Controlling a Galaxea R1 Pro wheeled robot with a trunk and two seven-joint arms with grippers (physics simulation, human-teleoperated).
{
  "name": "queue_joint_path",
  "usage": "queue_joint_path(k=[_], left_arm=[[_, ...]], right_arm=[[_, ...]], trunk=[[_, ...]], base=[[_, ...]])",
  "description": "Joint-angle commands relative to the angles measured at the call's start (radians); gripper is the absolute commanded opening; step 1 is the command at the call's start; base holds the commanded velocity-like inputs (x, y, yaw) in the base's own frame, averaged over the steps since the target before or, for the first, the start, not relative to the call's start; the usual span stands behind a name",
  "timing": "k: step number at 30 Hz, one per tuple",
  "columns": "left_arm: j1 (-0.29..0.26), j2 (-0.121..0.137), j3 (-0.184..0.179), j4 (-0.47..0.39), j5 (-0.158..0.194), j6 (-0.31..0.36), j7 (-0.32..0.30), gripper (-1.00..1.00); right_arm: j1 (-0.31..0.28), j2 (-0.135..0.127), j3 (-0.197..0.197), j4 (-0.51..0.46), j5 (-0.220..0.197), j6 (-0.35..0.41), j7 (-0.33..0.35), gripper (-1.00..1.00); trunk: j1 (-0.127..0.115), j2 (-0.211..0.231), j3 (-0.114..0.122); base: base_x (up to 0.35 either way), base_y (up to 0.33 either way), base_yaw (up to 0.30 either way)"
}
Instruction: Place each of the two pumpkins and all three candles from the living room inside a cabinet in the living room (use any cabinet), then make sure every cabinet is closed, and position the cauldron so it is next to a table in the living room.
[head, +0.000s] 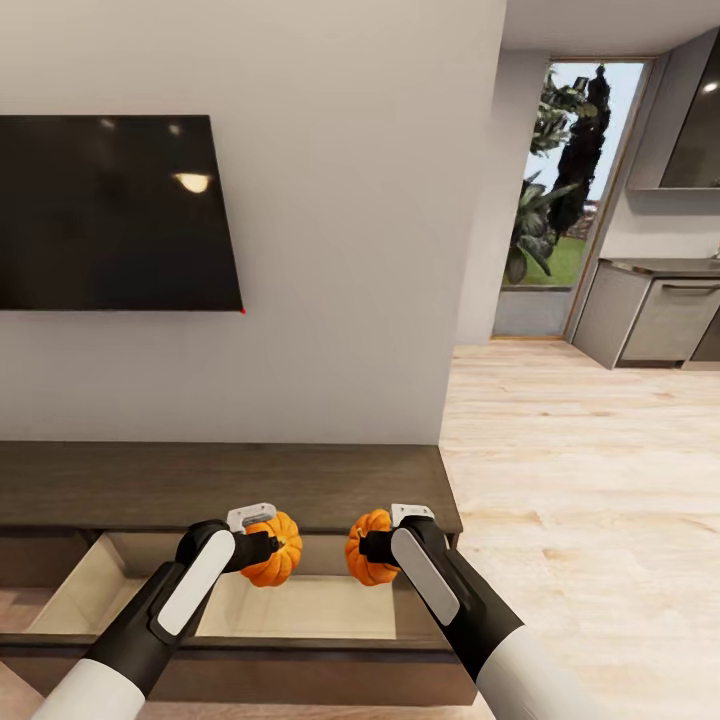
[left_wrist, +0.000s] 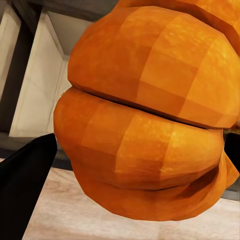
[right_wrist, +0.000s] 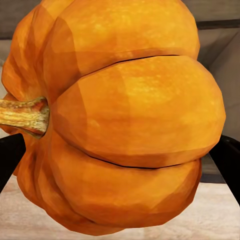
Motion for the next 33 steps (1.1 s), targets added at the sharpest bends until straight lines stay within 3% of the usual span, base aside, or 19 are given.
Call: queue_joint_path(k=[1,33], left_arm=[[-0.001,0.001,-0.003,-0.001,0.009,0.000,0.011,-1.00],[-0.001,-0.001,-0.007,0.006,0.008,0.000,0.011,-1.00]], right_arm=[[-0.001,0.000,0.002,-0.001,-0.009,0.000,-0.010,-1.00],[-0.001,0.000,0.002,0.000,-0.009,-0.001,-0.010,-1.00]], trunk=[[0.004,-0.008,-0.004],[0.127,-0.232,-0.104]], base=[[0.000,0.000,0.000],[0.000,0.000,0.000]])
